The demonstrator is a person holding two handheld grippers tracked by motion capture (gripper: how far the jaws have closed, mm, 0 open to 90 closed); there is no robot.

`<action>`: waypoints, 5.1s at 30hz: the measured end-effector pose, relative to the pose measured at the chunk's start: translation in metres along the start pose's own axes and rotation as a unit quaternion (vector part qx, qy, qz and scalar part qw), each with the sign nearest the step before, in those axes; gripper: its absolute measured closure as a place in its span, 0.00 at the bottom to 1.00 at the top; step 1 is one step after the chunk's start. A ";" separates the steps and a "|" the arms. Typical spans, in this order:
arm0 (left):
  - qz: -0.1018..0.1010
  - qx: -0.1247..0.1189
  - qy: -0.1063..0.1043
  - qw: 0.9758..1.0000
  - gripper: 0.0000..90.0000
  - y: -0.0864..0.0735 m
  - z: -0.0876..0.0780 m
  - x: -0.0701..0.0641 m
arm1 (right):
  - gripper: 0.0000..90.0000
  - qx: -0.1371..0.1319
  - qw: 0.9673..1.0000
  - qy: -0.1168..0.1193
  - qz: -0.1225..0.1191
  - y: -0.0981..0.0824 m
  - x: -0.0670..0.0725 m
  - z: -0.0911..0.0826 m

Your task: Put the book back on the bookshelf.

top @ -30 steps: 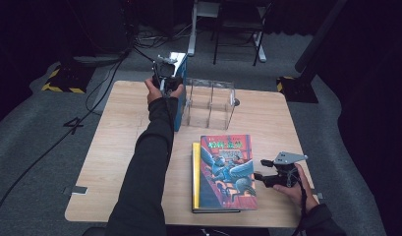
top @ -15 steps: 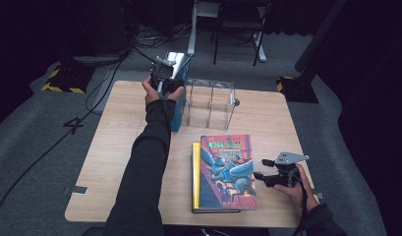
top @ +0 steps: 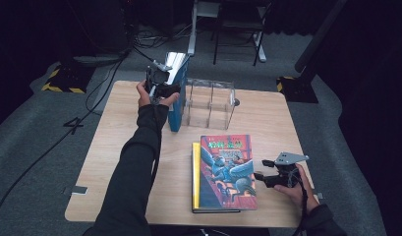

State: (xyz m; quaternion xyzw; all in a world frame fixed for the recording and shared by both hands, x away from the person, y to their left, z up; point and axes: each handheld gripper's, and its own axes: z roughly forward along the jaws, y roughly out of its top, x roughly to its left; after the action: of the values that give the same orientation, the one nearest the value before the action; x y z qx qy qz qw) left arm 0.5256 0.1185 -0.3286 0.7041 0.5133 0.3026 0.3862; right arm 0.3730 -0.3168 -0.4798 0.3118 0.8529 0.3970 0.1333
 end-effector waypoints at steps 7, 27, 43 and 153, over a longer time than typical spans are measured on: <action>0.023 -0.008 -0.014 1.000 0.40 -0.007 -0.012 -0.001 | 0.36 0.002 1.000 -0.001 -0.002 0.000 0.000 0.000; 0.066 -0.025 -0.021 0.997 0.40 -0.025 -0.043 0.002 | 0.35 0.008 1.000 -0.004 -0.002 -0.001 0.001 0.001; 0.096 -0.021 -0.063 0.993 0.37 -0.059 -0.060 0.008 | 0.35 0.012 1.000 0.007 -0.006 0.000 0.004 0.002; 0.249 0.117 -0.342 0.899 0.17 -0.253 -0.080 -0.069 | 0.23 0.035 0.990 0.122 -0.055 0.063 0.036 -0.010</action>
State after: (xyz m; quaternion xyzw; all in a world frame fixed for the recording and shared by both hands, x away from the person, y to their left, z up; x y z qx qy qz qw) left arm 0.3158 0.1149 -0.5049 0.9089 0.1892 0.0670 0.3654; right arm 0.3671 -0.2688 -0.4240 0.2186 0.8920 0.3938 0.0390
